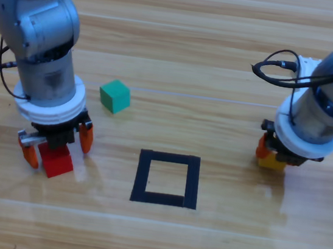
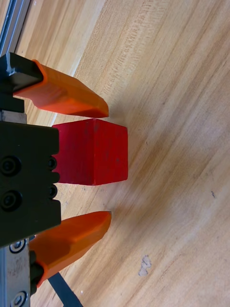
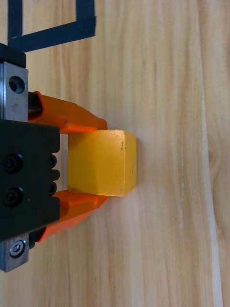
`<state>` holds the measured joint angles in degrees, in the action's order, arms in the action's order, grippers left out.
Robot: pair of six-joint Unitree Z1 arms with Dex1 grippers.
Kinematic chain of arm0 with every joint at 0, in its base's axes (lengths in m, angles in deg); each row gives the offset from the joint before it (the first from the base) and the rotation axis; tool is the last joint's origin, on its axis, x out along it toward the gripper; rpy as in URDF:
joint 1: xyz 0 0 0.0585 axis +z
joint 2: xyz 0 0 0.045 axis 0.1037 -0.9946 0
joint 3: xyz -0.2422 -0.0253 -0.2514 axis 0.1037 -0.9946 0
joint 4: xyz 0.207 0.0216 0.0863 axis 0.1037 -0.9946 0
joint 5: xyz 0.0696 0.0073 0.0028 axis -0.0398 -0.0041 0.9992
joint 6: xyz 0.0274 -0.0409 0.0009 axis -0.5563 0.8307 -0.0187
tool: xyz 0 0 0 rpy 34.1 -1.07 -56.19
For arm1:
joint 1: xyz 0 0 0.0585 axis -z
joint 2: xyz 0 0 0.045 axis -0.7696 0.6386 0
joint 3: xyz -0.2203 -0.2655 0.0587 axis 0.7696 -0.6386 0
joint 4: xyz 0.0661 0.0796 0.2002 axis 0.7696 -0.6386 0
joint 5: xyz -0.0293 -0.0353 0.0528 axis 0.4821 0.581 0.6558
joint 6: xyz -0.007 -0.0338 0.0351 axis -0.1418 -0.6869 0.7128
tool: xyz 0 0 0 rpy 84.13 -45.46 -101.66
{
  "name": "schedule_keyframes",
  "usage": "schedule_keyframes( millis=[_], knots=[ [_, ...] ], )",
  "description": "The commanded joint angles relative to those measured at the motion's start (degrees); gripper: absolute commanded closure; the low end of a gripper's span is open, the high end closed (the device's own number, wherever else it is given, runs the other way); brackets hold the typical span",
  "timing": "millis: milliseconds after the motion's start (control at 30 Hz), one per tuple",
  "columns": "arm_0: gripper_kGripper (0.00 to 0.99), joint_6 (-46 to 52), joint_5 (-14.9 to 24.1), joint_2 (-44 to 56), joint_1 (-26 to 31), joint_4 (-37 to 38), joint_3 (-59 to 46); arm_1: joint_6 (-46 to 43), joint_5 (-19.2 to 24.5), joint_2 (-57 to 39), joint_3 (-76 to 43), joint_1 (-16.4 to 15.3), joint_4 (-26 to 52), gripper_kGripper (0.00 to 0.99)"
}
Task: Stack the blocks in the rectangular block: red at the bottom, yellow in the middle, green on top
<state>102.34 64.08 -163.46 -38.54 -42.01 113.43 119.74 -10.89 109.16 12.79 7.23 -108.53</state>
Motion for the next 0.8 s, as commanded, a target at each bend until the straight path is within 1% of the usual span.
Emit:
schedule_keyframes(
  millis=[33,67,167,300,367,467,500,567,700,733,800],
  knots=[
    [0.252,-1.3,-0.4,-2.7,1.0,0.7,-1.5,-3.0,-0.9,-11.1,-4.5,1.1,-1.0,0.803],
    [0.274,-1.4,-0.4,-2.6,1.0,0.7,-1.6,-3.4,-0.9,-12.5,-5.0,0.9,-1.0,0.803],
    [0.389,-2.4,-0.1,-2.6,1.0,0.7,-1.7,-4.9,-0.9,-16.3,-6.4,0.2,-1.0,0.803],
    [0.541,-4.1,0.2,-2.7,1.0,0.7,-1.4,-6.5,-0.8,-18.1,-7.2,-0.5,-1.0,0.803],
    [0.651,-5.9,0.6,-2.6,1.0,0.1,-0.3,-6.8,-0.8,-18.3,-7.4,-0.6,-1.1,0.803],
    [0.864,-9.5,2.0,-1.6,1.0,-2.0,1.6,-7.4,-0.8,-18.7,-7.6,-0.7,-1.1,0.803],
    [0.899,-11.3,2.3,-1.1,1.0,-2.2,2.0,-7.5,-0.8,-18.7,-7.6,-0.7,-1.1,0.803],
    [0.901,-15.9,2.4,-0.1,1.0,-2.4,4.1,-7.7,-0.8,-18.7,-7.7,-0.7,-1.1,0.803],
    [0.929,-25.4,2.4,-0.5,0.9,-5.6,10.7,-7.8,-0.8,-18.3,-7.7,-0.7,-1.1,0.803],
    [0.975,-27.6,2.3,-0.5,0.8,-6.1,11.7,-7.8,-0.8,-18.1,-7.6,-0.8,-1.1,0.803],
    [0.990,-32.2,1.9,-0.5,0.7,-7.4,12.9,-7.8,-0.8,-17.8,-7.5,-0.9,-1.1,0.803]
  ],
)
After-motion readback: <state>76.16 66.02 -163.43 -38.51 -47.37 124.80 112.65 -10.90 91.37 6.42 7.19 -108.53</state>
